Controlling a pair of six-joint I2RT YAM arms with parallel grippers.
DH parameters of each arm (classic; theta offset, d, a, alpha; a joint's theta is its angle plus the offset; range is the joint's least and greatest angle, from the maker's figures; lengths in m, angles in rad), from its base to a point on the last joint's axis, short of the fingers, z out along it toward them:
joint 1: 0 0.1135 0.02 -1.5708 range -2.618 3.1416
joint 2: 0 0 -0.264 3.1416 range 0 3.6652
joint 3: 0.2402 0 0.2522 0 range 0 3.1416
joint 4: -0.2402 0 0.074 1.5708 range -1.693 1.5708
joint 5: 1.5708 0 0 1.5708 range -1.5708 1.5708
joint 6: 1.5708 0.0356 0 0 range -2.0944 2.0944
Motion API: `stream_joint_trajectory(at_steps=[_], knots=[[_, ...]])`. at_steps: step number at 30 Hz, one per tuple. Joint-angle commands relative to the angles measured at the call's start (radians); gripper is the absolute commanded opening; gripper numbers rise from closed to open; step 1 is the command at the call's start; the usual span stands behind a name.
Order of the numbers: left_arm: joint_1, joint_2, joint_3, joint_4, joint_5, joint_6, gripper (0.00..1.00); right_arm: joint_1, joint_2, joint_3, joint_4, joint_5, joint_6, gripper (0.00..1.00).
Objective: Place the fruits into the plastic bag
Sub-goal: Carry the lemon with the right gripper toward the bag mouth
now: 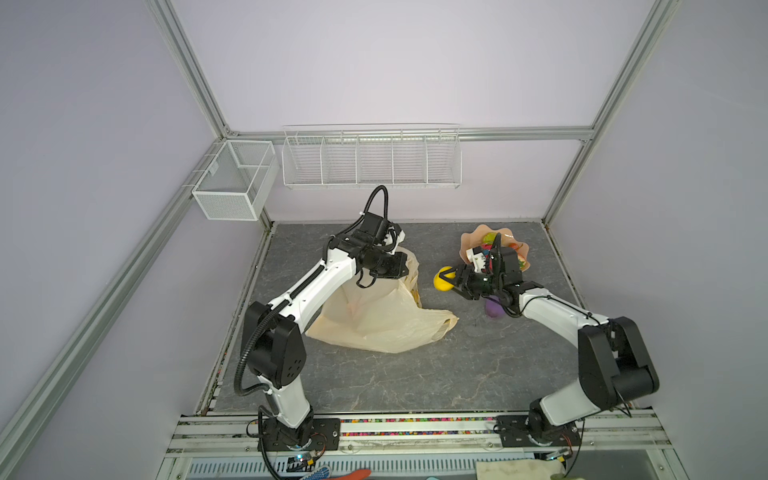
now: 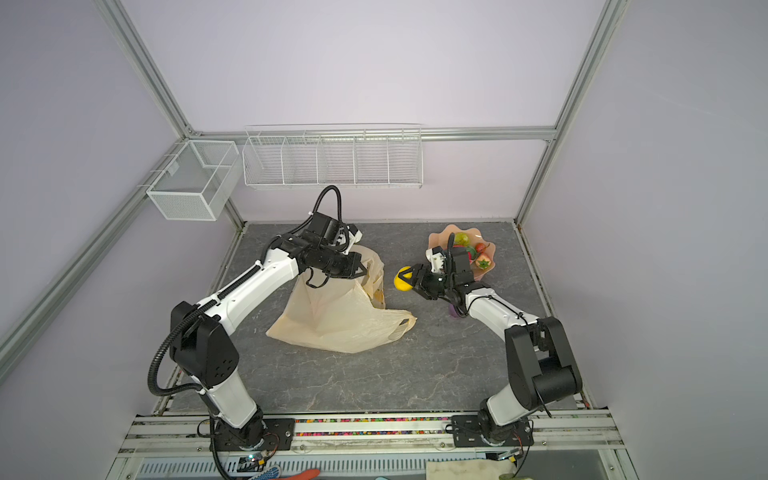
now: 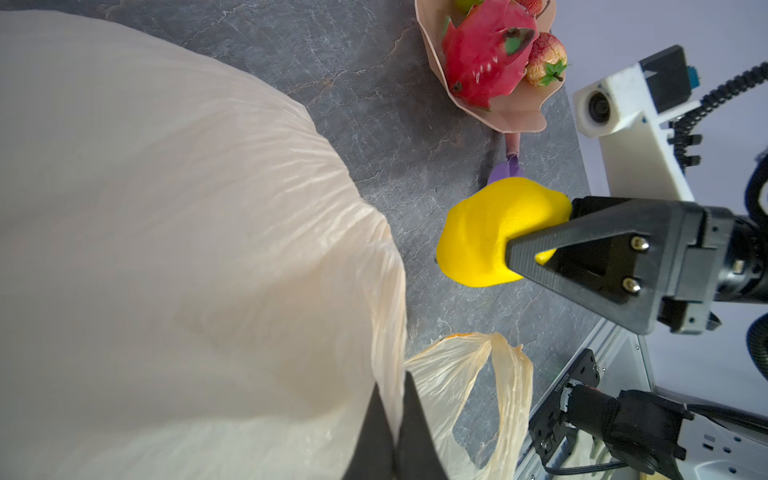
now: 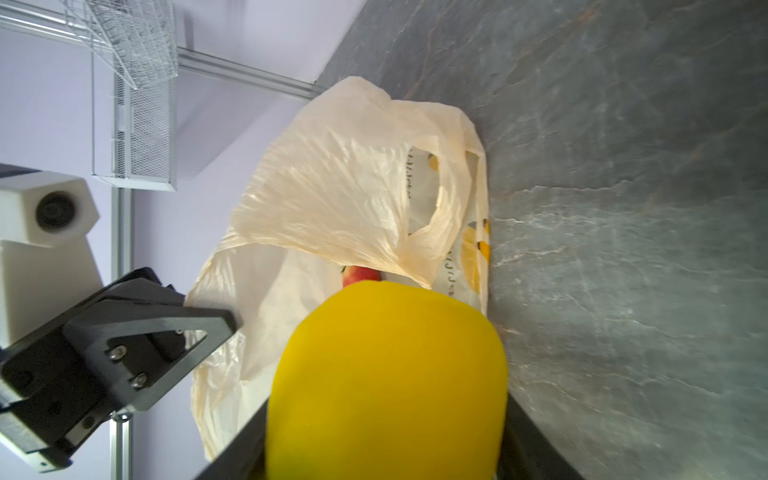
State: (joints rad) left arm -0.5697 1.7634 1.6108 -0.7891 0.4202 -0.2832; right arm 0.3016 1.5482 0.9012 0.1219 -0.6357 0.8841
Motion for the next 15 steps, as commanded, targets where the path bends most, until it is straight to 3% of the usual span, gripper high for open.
stream_joint_trajectory(at_steps=[1, 12, 15], knots=[[-0.004, -0.030, -0.002, 0.012, 0.018, 0.013, 0.00, 0.034, 0.029, -0.016, 0.136, -0.024, 0.090, 0.32], [-0.004, -0.035, 0.000, 0.045, 0.034, -0.018, 0.00, 0.257, 0.303, 0.048, 0.582, -0.028, 0.402, 0.31], [-0.004, -0.033, 0.003, 0.047, 0.034, -0.020, 0.00, 0.315, 0.380, 0.109, 0.631, -0.038, 0.460, 0.31]])
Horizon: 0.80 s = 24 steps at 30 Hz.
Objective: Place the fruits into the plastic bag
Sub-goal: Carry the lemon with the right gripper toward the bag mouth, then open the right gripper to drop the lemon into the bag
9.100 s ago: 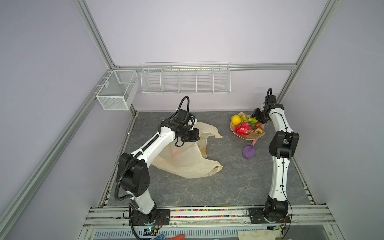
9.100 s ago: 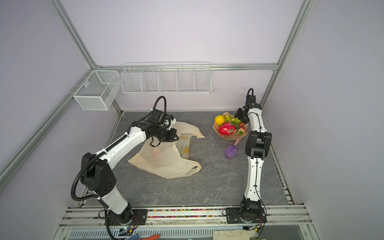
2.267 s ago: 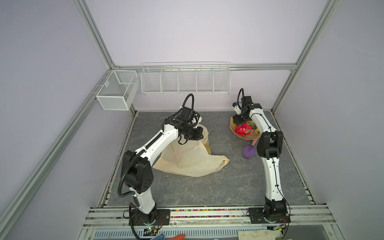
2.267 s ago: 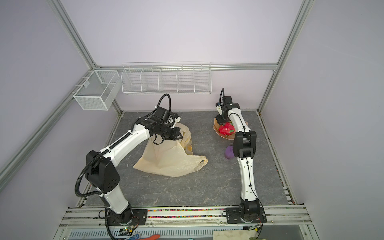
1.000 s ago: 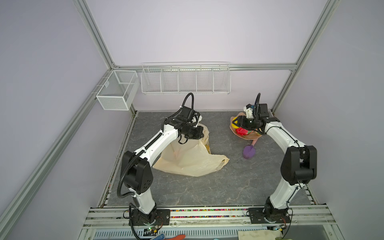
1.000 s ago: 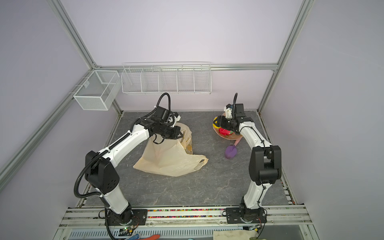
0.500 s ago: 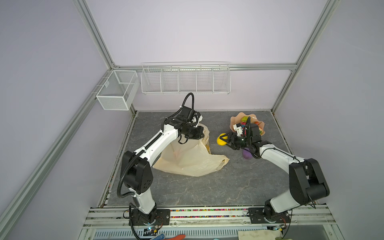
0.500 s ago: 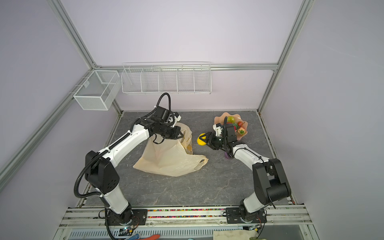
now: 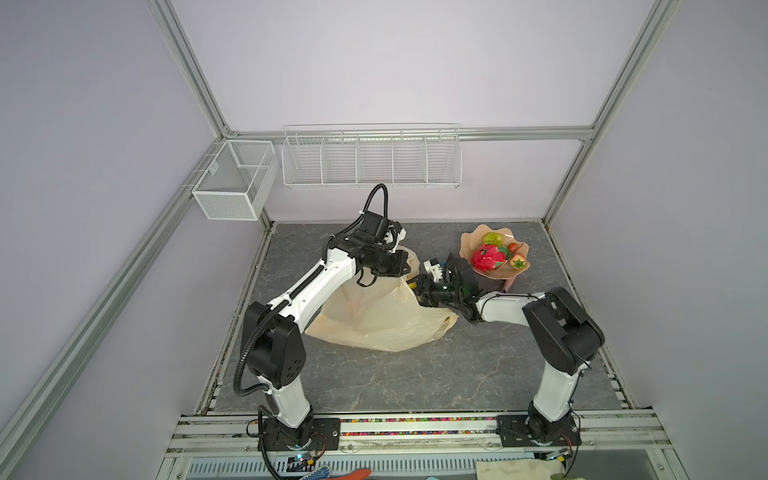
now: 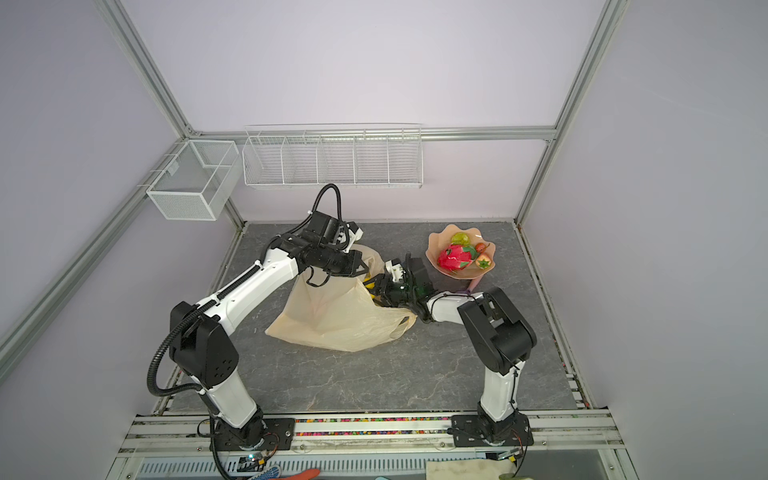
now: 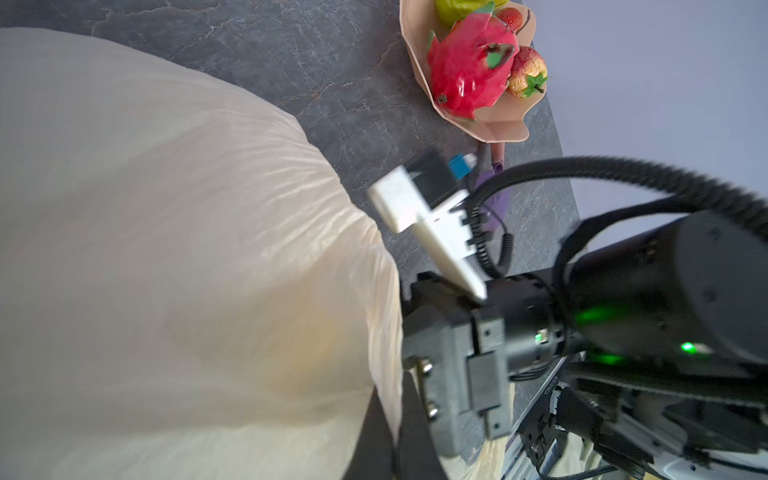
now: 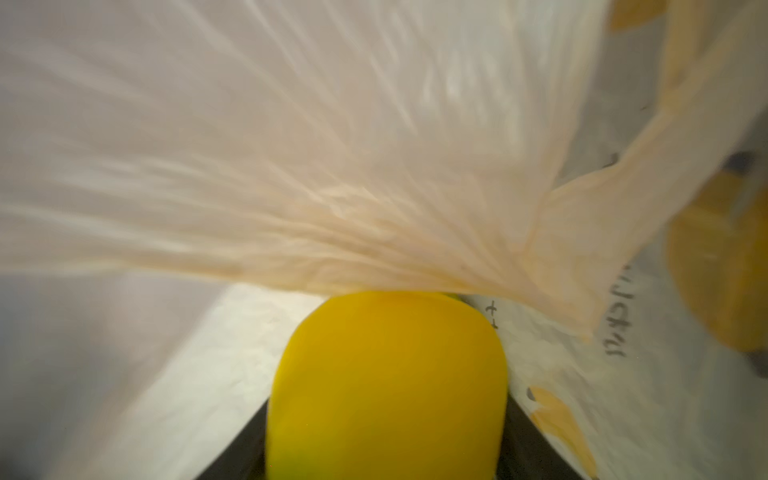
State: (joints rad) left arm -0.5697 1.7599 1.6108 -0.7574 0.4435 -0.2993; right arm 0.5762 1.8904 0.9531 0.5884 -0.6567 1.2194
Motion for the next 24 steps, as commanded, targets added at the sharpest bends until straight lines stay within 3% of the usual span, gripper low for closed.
stream_joint_trajectory(at_steps=[1, 5, 10, 14, 18, 24], knots=[[-0.004, -0.031, 0.003, 0.016, 0.009, -0.003, 0.00, 0.056, 0.056, 0.073, 0.166, -0.014, 0.136, 0.32], [-0.005, -0.032, -0.001, 0.019, 0.003, -0.003, 0.00, 0.111, 0.124, 0.164, 0.080, -0.034, 0.156, 0.47], [-0.004, -0.037, -0.019, 0.029, -0.008, -0.001, 0.00, 0.142, 0.160, 0.280, -0.146, -0.115, 0.094, 0.81], [-0.004, -0.039, -0.035, 0.044, -0.011, -0.009, 0.00, 0.143, 0.147, 0.300, -0.281, -0.146, 0.032, 0.96], [-0.004, -0.051, -0.053, 0.061, -0.024, -0.015, 0.00, 0.141, 0.119, 0.302, -0.384, -0.161, -0.027, 1.00], [-0.004, -0.068, -0.079, 0.053, -0.076, -0.016, 0.00, 0.120, 0.055, 0.285, -0.524, -0.158, -0.107, 0.97]])
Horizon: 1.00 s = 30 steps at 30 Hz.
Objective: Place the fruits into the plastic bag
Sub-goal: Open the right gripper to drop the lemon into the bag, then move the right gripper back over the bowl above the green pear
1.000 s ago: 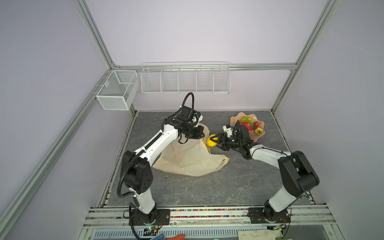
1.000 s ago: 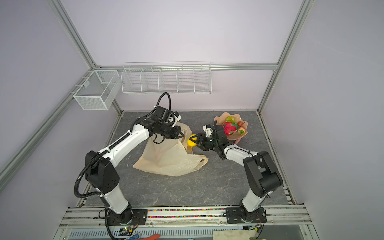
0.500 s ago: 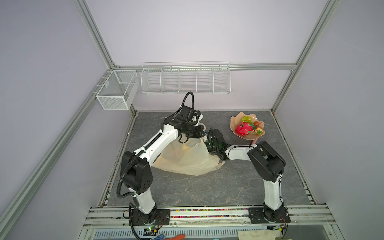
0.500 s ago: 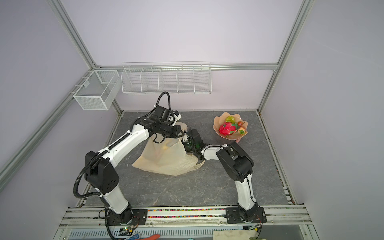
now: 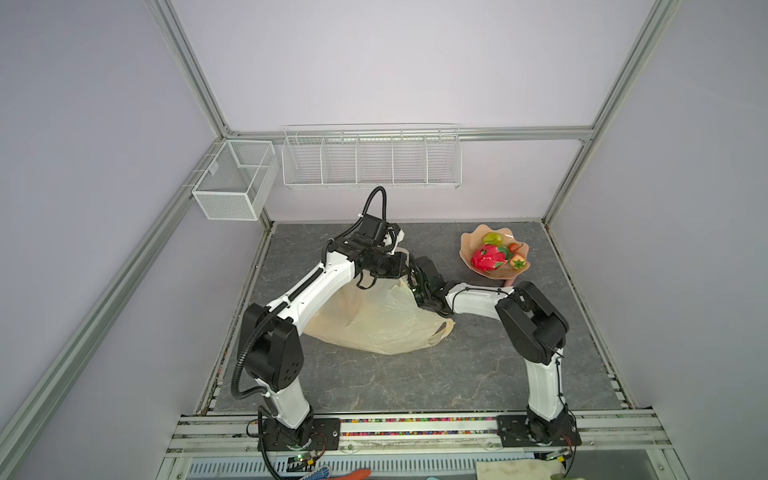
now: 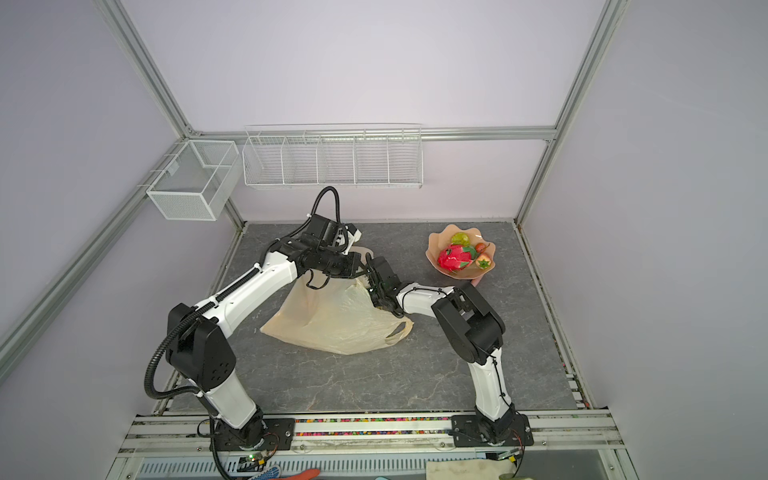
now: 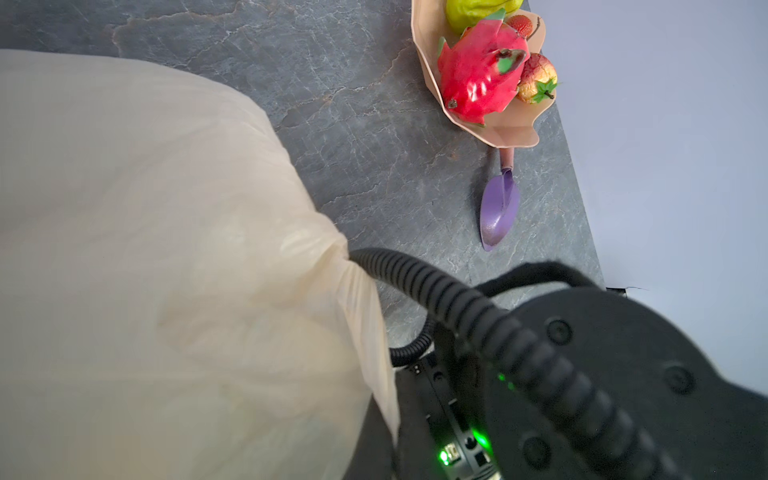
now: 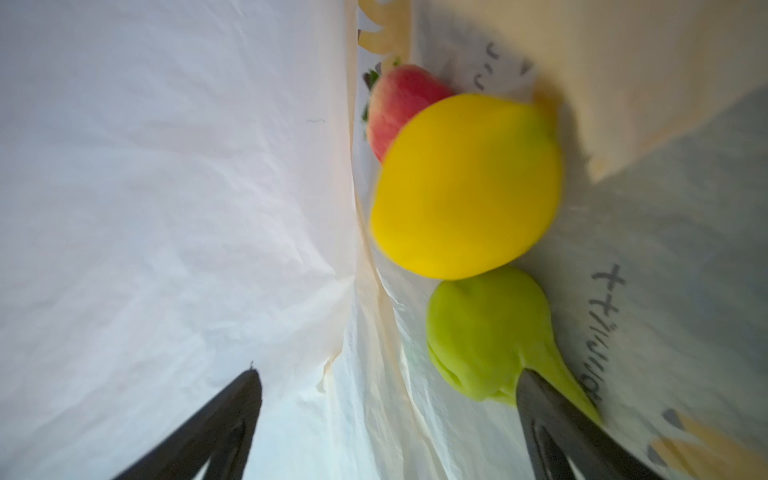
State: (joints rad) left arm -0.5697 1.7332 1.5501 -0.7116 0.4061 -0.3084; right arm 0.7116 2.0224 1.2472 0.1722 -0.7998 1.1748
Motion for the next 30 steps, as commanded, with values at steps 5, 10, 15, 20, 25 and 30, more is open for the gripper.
stream_joint_trajectory(at_steps=[5, 10, 15, 20, 25, 30], knots=[[-0.003, -0.059, -0.060, 0.022, -0.070, -0.026, 0.00, -0.042, -0.139, -0.042, -0.205, 0.011, -0.120, 0.94], [-0.001, -0.069, -0.086, 0.027, -0.087, -0.037, 0.00, -0.066, -0.185, -0.066, -0.278, 0.028, -0.158, 0.88], [-0.001, -0.072, -0.100, 0.031, -0.099, -0.039, 0.00, -0.093, -0.234, -0.075, -0.368, 0.053, -0.207, 0.88], [-0.001, -0.073, -0.108, 0.042, -0.104, -0.043, 0.00, -0.113, -0.272, -0.060, -0.523, 0.130, -0.276, 0.88], [-0.001, -0.071, -0.113, 0.049, -0.087, -0.040, 0.00, -0.130, -0.343, -0.052, -0.668, 0.317, -0.323, 0.88], [-0.001, -0.077, -0.129, 0.068, -0.066, -0.035, 0.00, -0.143, -0.413, -0.016, -0.798, 0.496, -0.378, 0.88]])
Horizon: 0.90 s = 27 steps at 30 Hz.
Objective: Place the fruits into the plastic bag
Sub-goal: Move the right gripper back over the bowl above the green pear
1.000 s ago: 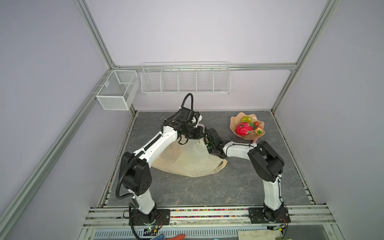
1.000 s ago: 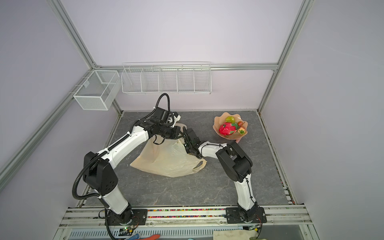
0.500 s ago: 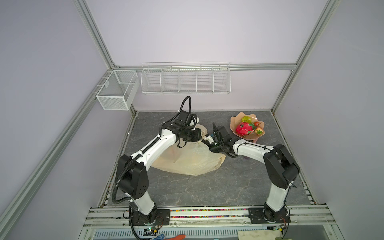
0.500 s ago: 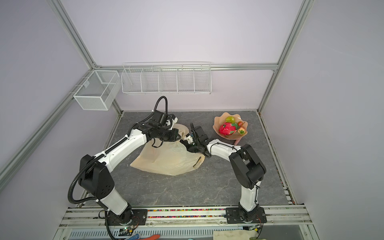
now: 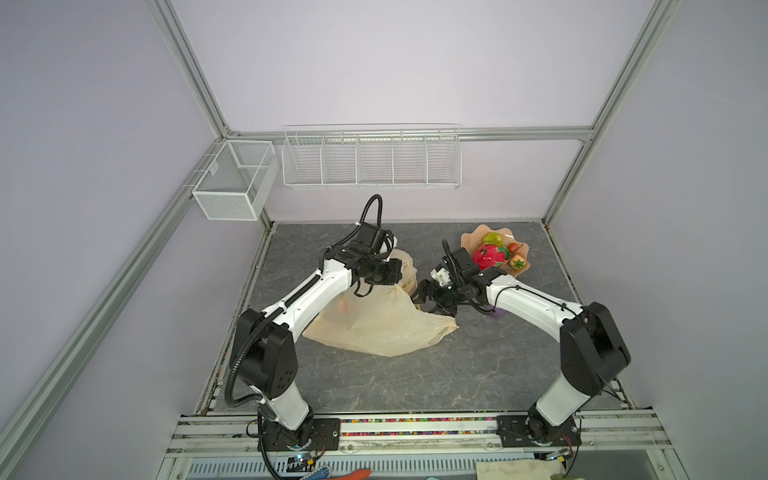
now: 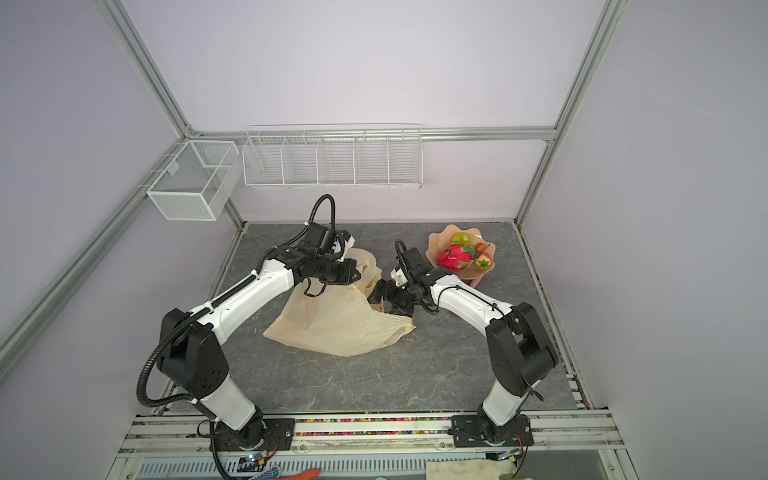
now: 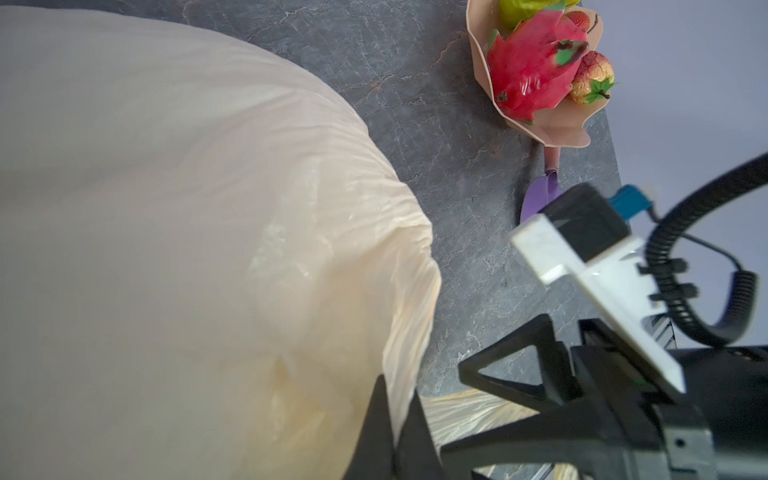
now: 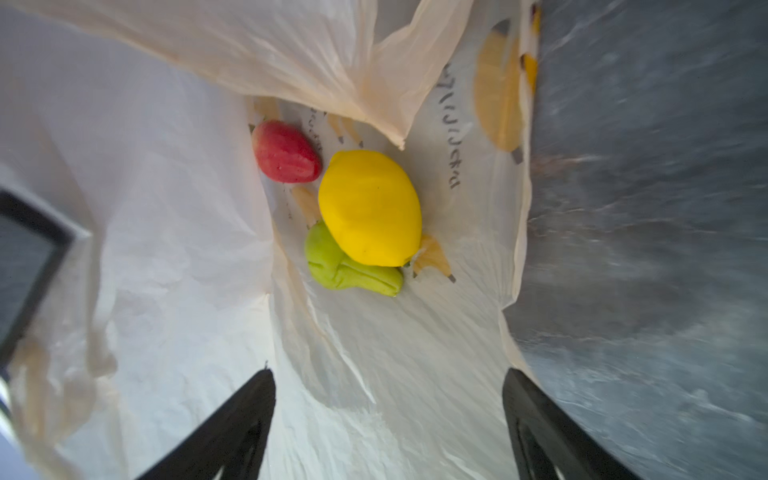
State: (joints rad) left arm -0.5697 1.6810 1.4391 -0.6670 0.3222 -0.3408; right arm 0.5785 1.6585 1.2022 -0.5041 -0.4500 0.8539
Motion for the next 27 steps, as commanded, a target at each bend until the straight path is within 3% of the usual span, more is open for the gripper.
stream_joint_trajectory(at_steps=[1, 9, 17, 22, 27], knots=[[-0.001, -0.024, -0.018, 0.026, 0.022, -0.003, 0.00, -0.014, -0.064, 0.031, -0.133, 0.170, -0.064, 0.88], [-0.001, -0.014, -0.012, 0.035, 0.035, 0.005, 0.00, -0.066, -0.149, 0.100, -0.278, 0.365, -0.167, 0.88], [-0.002, -0.011, -0.009, 0.036, 0.041, 0.025, 0.00, -0.250, -0.186, 0.190, -0.404, 0.495, -0.316, 0.88], [-0.001, -0.012, -0.008, 0.034, 0.044, 0.032, 0.00, -0.364, -0.138, 0.274, -0.427, 0.553, -0.445, 0.89], [-0.001, -0.013, -0.009, 0.028, 0.044, 0.037, 0.00, -0.469, -0.023, 0.375, -0.410, 0.567, -0.532, 0.98]])
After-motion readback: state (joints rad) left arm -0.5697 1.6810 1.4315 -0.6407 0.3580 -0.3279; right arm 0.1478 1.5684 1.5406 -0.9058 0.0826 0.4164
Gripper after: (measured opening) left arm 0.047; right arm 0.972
